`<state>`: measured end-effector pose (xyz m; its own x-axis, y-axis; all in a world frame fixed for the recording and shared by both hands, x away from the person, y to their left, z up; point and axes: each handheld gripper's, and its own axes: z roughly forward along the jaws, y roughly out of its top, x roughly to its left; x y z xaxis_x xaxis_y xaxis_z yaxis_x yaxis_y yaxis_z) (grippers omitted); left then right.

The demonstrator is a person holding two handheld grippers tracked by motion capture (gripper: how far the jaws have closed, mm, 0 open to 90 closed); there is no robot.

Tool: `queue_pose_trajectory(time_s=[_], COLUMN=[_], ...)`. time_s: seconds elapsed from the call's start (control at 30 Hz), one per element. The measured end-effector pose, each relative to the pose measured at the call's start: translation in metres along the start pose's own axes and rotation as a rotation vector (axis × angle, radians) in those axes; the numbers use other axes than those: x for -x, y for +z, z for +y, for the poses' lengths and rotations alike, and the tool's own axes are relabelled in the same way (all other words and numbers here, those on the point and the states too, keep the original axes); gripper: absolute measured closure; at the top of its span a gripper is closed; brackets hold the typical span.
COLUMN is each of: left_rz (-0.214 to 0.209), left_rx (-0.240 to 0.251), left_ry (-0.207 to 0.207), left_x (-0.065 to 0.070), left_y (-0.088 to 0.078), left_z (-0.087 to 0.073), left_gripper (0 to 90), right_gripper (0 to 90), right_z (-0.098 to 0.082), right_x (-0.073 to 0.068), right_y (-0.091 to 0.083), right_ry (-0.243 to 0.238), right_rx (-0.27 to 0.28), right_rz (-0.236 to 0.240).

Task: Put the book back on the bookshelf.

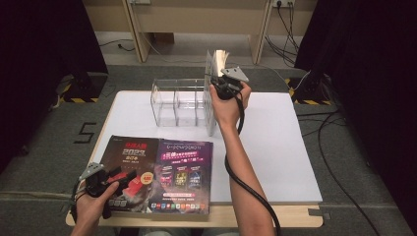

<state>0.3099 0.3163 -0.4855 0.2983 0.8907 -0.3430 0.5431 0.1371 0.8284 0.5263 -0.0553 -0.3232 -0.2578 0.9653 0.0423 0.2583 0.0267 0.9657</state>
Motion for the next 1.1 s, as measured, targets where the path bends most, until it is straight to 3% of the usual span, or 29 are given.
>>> queue_pose_trajectory(time_s=[0.43,1.1], left_rz=[-0.006,-0.01], left_rx=[0.0,0.007], left_ry=[0.009,0.016], left_x=[0.003,0.004], left_y=[0.001,0.001], left_z=[0.0,0.001], left_gripper=[23.8,23.8], right_gripper=[51.0,50.7], right_z=[-0.005,-0.018], right_x=[-0.003,0.005], right_y=[-0.02,-0.047], right_ry=[-0.017,0.01], right_rx=[0.011,0.008], right_rz=[0.024,0.057])
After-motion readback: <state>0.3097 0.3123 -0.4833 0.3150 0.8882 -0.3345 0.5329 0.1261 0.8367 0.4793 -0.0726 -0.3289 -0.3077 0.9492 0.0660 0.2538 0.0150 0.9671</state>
